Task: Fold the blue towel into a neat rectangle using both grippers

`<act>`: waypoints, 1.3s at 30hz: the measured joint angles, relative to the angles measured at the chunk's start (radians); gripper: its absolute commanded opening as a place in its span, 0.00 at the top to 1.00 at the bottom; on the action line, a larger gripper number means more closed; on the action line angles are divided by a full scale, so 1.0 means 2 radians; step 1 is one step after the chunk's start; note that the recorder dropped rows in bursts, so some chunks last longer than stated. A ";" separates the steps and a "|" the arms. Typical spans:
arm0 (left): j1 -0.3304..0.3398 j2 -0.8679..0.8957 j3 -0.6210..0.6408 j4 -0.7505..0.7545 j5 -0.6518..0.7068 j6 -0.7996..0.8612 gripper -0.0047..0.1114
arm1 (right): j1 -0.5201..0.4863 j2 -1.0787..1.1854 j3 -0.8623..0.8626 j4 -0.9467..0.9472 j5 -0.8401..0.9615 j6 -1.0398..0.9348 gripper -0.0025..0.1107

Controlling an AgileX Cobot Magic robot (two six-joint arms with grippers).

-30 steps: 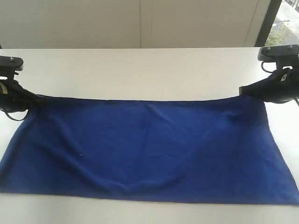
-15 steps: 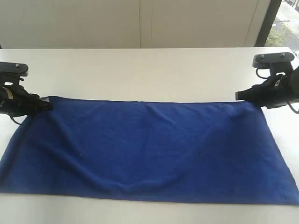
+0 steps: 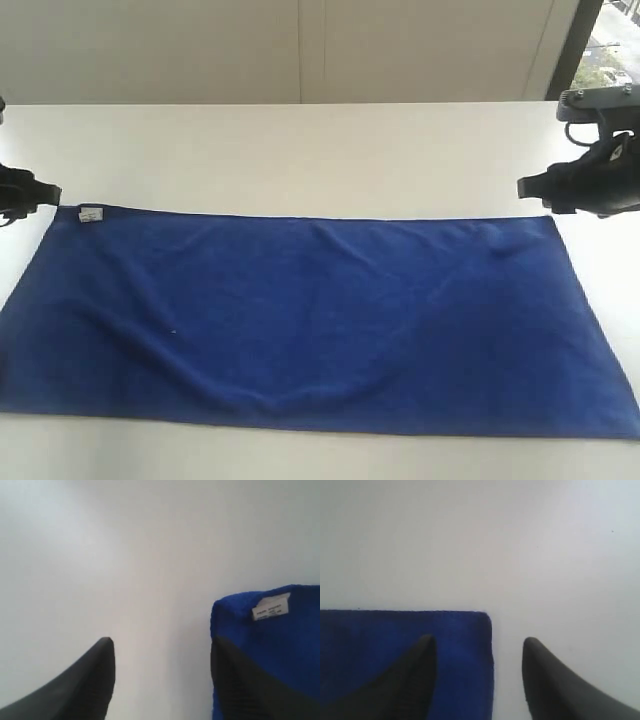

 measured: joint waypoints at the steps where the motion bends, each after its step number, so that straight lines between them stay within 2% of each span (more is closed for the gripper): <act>1: 0.000 -0.002 0.000 0.000 0.004 0.001 0.51 | 0.000 -0.003 0.000 0.000 0.006 0.000 0.61; 5: -0.001 -0.019 -0.001 -0.003 0.018 0.001 0.71 | 0.000 -0.008 0.000 0.006 0.030 0.000 0.80; 7: -0.010 -0.027 -0.001 -0.005 0.025 -0.003 0.81 | 0.000 -0.008 0.000 0.017 0.041 0.000 0.90; 8: -0.017 -0.029 -0.001 -0.006 0.028 -0.005 0.92 | 0.000 -0.008 0.000 0.020 0.044 0.000 0.98; 9: -0.034 -0.030 -0.001 -0.011 0.029 -0.007 0.96 | 0.001 -0.008 0.000 0.022 0.052 0.000 0.98; 13: -0.074 -0.017 -0.001 -0.014 0.009 -0.004 0.96 | 0.011 -0.008 0.000 0.026 0.057 0.000 0.98; 15: -0.077 0.007 -0.001 -0.014 -0.016 -0.004 0.96 | 0.014 -0.002 -0.008 0.034 0.074 0.000 0.98; 19: -0.065 0.046 -0.001 -0.014 -0.076 -0.003 0.96 | 0.015 0.032 -0.054 0.035 0.143 0.000 0.98; 25: -0.043 0.093 -0.023 -0.014 -0.110 -0.003 0.96 | 0.015 0.061 -0.074 0.037 0.158 0.000 0.98; 39: -0.041 0.139 -0.055 -0.015 -0.140 -0.002 0.96 | 0.015 0.098 -0.075 0.037 0.082 -0.012 0.98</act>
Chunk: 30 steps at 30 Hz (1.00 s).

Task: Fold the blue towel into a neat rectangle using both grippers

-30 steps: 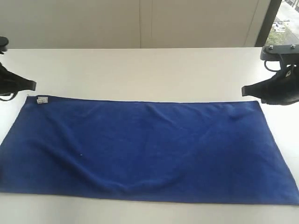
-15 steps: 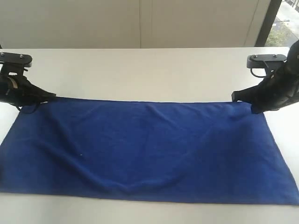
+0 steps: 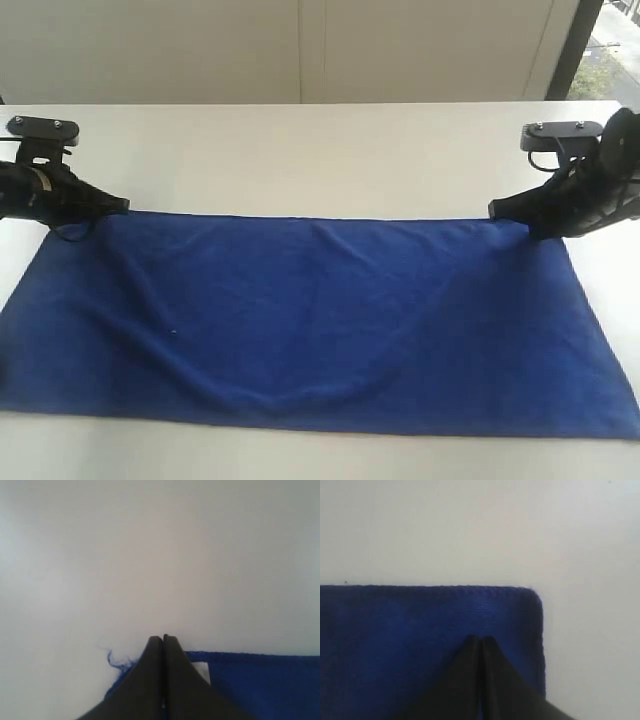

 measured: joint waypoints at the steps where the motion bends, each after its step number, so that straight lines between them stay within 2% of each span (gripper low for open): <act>1: 0.000 0.000 0.000 0.000 0.000 0.002 0.96 | 0.000 0.006 0.000 0.000 -0.004 -0.001 0.98; 6: 0.002 0.000 0.000 0.000 -0.001 0.009 0.96 | 0.000 0.015 -0.001 0.000 -0.033 -0.001 0.98; 15: 0.025 0.000 0.000 0.000 -0.001 0.010 0.96 | 0.000 0.030 -0.005 0.000 -0.073 -0.001 0.98; 30: 0.025 -0.010 0.000 0.000 0.014 -0.014 0.96 | 0.000 0.037 -0.007 0.000 -0.096 -0.002 0.98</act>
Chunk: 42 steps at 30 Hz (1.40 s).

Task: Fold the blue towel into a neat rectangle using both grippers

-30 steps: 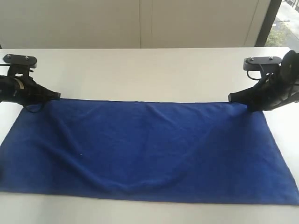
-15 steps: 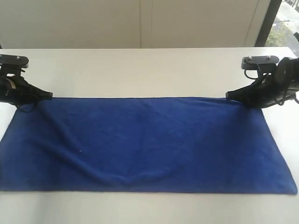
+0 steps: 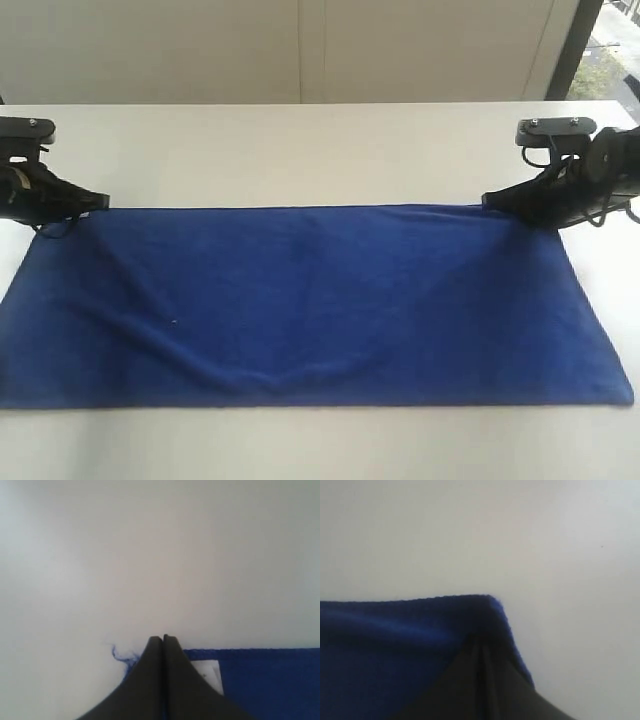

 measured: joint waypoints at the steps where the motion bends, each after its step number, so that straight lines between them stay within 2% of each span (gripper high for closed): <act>1: 0.000 -0.006 0.000 0.000 0.005 -0.002 0.96 | 0.000 -0.002 0.000 0.000 0.000 0.000 0.98; 9: 0.000 -0.066 0.000 0.000 0.082 -0.006 0.96 | 0.000 -0.053 0.001 0.000 0.041 0.000 0.98; 16: 0.000 -0.131 0.000 -0.004 0.233 0.000 0.96 | 0.000 -0.113 0.001 -0.001 0.112 0.000 0.98; 20: 0.002 -0.159 0.001 -0.070 0.322 0.067 0.96 | 0.000 -0.133 0.007 -0.001 0.148 0.000 0.98; 22: 0.002 -0.174 0.010 -0.128 0.345 0.126 0.96 | 0.001 -0.142 0.019 0.000 0.157 0.000 0.98; 25: 0.002 -0.197 0.036 -0.211 0.361 0.201 0.96 | 0.010 -0.154 0.041 0.000 0.161 0.000 0.98; 29: -0.001 -0.230 0.081 -0.271 0.367 0.247 0.96 | 0.031 -0.167 0.072 0.012 0.166 0.000 0.98; 38: -0.063 -0.265 0.137 -0.288 0.374 0.274 0.96 | 0.067 -0.170 0.084 0.034 0.214 0.000 0.98; 42: -0.074 -0.252 0.158 -0.289 0.362 0.279 0.96 | 0.070 -0.170 0.087 0.034 0.221 0.000 0.98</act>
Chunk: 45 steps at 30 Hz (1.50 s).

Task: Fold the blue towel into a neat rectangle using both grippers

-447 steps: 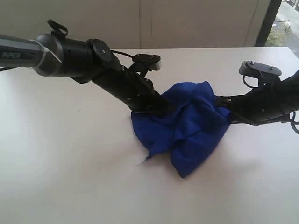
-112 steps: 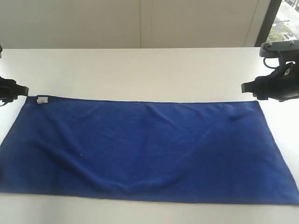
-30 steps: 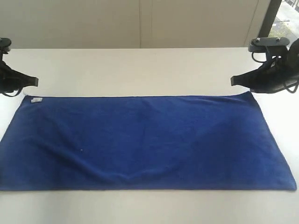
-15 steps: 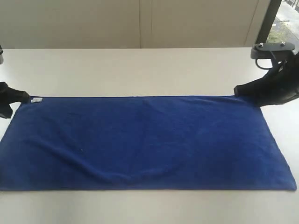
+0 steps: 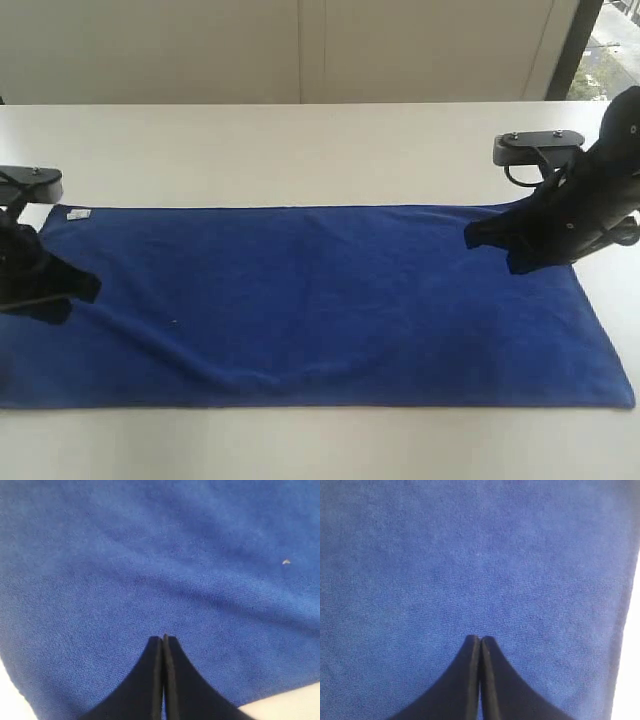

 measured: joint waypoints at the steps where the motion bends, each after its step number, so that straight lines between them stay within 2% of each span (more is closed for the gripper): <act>1: -0.001 0.006 0.004 0.000 -0.003 0.000 0.96 | 0.000 0.000 0.003 0.000 0.000 -0.002 0.98; 11: -0.001 0.064 0.016 0.000 0.002 0.002 0.96 | 0.000 0.000 0.024 -0.001 -0.026 -0.006 0.98; 27: -0.001 0.066 0.016 0.032 0.022 0.006 0.96 | 0.000 0.000 0.024 -0.009 -0.026 -0.009 0.98; 32: -0.001 0.066 -0.009 0.032 0.036 0.006 0.96 | 0.000 0.000 0.024 -0.009 -0.028 -0.009 0.98; 42: -0.001 0.006 -0.039 0.040 0.029 0.006 0.96 | -0.006 0.000 0.017 -0.008 -0.023 0.000 0.98; 45: 0.014 -0.005 -0.039 0.041 0.029 0.006 0.96 | -0.022 0.000 0.014 -0.008 -0.018 0.000 0.98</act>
